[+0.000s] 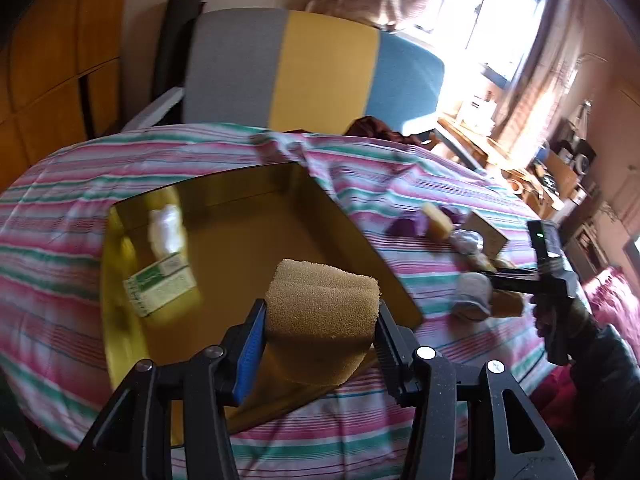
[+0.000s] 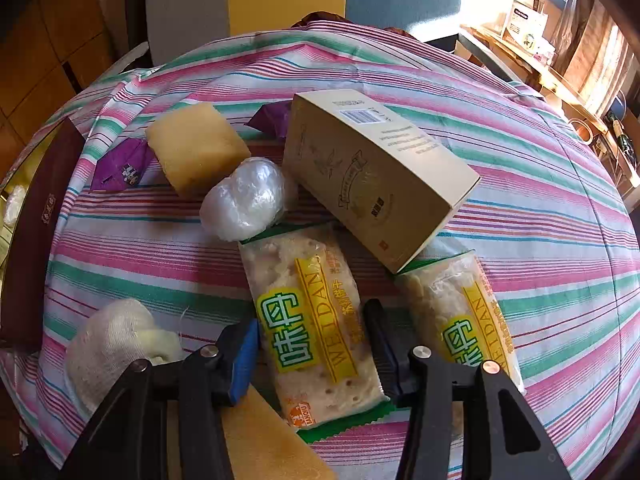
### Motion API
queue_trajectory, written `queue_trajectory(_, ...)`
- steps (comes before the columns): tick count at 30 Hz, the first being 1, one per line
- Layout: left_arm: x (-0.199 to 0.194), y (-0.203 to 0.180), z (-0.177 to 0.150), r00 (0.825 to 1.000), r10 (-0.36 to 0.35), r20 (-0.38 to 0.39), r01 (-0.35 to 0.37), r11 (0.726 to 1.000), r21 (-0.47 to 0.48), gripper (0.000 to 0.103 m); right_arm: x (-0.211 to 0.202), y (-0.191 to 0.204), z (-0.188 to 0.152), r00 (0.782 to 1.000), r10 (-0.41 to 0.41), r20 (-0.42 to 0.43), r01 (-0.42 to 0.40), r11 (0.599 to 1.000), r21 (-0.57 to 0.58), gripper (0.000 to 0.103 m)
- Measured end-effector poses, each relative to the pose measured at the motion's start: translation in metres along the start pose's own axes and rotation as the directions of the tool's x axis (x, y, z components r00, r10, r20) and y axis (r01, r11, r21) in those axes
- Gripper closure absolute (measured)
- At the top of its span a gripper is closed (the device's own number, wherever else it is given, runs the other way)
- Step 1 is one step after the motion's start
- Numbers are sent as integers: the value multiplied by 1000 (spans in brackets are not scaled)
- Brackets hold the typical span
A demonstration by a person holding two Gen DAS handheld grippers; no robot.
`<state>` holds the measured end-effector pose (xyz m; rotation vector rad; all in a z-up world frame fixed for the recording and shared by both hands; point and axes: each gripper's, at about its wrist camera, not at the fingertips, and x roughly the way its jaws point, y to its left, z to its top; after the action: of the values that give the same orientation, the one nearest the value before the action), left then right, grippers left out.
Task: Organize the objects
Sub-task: 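Lower the yellow sponge into the gold tray and open the left gripper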
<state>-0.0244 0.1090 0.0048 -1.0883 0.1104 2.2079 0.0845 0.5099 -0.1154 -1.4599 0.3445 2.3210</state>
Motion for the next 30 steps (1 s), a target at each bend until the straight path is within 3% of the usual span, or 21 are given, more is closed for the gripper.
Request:
queue_trajectory(3, 5, 36, -4, 994, 107, -26, -108, 993, -46, 52, 0, 2, 0, 1000, -8, 2, 8, 1000, -4, 53)
queue_trajectory(11, 45, 71, -7, 968, 235, -87, -239, 970, -47, 52, 1, 5, 1, 1000, -20, 9, 20, 1000, -3, 53)
queue_trajectory(20, 72, 90, 20, 922, 386, -31, -386, 922, 5, 52, 2, 7, 1, 999, -38, 4, 38, 999, -16, 53)
queue_trajectory(30, 66, 91, 8, 931, 364, -32, -365, 930, -44, 42, 1, 7, 2, 999, -44, 3, 44, 999, 6, 53)
